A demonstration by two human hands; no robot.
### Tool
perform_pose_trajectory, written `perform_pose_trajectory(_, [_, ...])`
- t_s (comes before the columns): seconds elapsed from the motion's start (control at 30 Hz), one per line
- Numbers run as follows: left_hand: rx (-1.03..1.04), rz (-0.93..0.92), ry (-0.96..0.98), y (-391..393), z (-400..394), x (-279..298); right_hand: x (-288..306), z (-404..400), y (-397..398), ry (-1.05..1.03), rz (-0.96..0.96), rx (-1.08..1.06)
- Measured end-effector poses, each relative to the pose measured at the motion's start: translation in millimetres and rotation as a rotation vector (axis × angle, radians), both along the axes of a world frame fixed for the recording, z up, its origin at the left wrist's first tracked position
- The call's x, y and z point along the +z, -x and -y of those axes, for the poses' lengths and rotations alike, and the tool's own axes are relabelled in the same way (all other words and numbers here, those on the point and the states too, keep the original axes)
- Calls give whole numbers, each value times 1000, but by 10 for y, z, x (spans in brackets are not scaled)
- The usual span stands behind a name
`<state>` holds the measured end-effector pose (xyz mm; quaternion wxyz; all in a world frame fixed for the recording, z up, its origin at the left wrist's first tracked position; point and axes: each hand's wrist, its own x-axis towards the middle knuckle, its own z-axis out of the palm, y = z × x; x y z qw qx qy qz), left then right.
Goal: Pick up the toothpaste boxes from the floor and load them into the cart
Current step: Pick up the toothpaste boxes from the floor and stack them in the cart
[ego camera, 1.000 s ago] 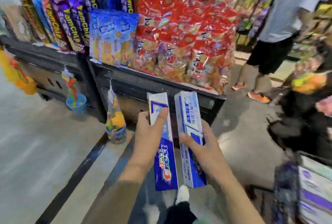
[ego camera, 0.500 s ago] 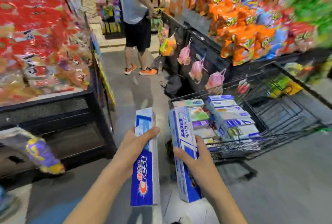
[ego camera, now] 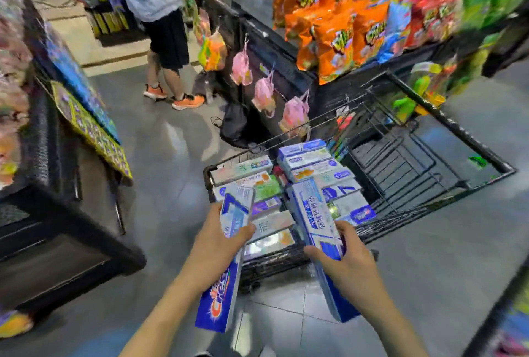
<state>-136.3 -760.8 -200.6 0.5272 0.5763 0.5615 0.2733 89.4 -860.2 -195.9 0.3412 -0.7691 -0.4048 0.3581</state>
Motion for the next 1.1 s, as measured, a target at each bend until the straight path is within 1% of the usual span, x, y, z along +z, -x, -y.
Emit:
perform_pose_trajectory(0.17, [27,-109,37,-74,-491,-303,-135,-515,-238,66,57,43])
perform_pose_trajectory(0.3, [-1,-126,67,-88,-952,-635,-391,-947,-300,152,146,179])
perform_pose_trajectory(0.43, [0,-175,37,-92,-1356,-1015,-695,-1497,-447,230,363,390])
perform_pose_trajectory(0.5, [46,-182,31,-62,-1512,-1215,-892,-1719,-510,257,483,499])
perform_pose_trajectory(0.57, [103,-192,34,-8,-1646,-1431,-1151,-1878,-531,262,553,631])
perform_pose_trajectory(0.73, [155,-201,23,68,-1789,-1830,-1967,-2126,-470,201,611,987])
perform_pose_trajectory(0.83, [194,-185,15,81,-1754,-1983,-2370,-2177,-369,150,656,1183])
perform_pose_trajectory(0.93, [234,-162,29,66,-1689,-2105,-2704,-2154,-306,107,661,1366])
perform_pose_trajectory(1.03, [259,-168,22,35,-1613,-2185,-2917,-2118,-311,107,614,1460])
perform_pose_trajectory(1.1, [281,-150,40,4,-1567,-2238,-3009,-2097,-324,70,630,1480])
